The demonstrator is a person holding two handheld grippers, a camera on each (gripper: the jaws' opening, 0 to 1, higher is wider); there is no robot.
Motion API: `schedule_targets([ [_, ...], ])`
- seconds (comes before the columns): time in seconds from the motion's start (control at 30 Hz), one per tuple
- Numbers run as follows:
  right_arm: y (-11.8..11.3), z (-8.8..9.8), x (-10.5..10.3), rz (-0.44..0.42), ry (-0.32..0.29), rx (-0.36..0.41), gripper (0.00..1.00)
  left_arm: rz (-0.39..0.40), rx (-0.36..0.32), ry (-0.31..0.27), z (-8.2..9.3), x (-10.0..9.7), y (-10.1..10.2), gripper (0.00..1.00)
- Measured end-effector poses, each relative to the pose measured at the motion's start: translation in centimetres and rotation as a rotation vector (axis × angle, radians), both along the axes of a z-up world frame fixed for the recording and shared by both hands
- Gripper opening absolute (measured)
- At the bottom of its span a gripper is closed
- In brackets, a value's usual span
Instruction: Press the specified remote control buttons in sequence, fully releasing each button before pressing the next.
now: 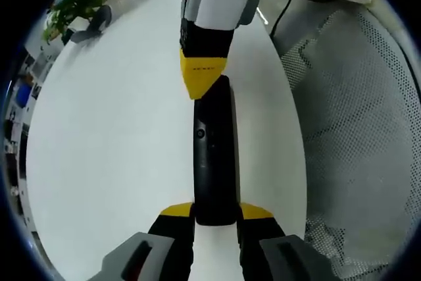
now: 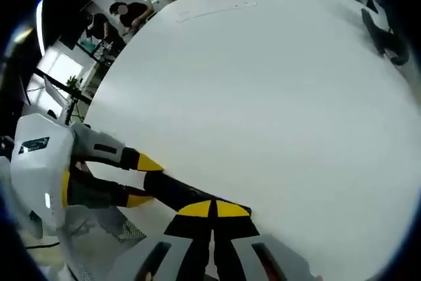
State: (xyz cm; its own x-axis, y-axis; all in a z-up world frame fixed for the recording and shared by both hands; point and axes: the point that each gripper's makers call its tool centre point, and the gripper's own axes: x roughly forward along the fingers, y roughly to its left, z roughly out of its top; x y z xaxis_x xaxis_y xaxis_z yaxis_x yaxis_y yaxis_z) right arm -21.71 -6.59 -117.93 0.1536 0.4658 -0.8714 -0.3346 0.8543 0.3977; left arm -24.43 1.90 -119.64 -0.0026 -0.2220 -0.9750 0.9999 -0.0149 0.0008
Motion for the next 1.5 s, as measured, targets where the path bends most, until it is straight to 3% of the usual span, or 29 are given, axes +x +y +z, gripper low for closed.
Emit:
schedule_targets([
  [0.13,0.3,-0.9,-0.9,0.011,0.05,0.006,0.0,0.009,-0.01,0.004,0.0,0.0,0.0,0.24],
  [0.3,0.4,-0.8,-0.8,0.032,0.046,-0.015,0.0,0.019,-0.02,0.003,0.0,0.0,0.0,0.24],
  [0.5,0.5,-0.8,-1.1,0.172,0.028,-0.097,0.0,0.021,-0.018,0.013,0.0,0.1,0.0,0.24],
  [0.87,0.5,-1.0,-0.9,0.205,0.085,-0.111,0.0,0.035,-0.046,0.016,0.0,0.2,0.0,0.24],
  [1.03,0.4,-1.0,-0.9,0.204,0.086,-0.097,0.0,0.021,-0.017,0.021,-0.1,0.2,-0.2,0.24],
  [1.23,0.3,-0.8,-0.9,0.107,0.072,-0.083,0.0,0.029,-0.027,0.016,-0.1,0.1,0.0,0.24],
  [1.5,0.2,-0.7,-1.0,0.096,0.053,-0.061,0.0,0.023,-0.02,0.009,-0.1,0.1,-0.2,0.24],
])
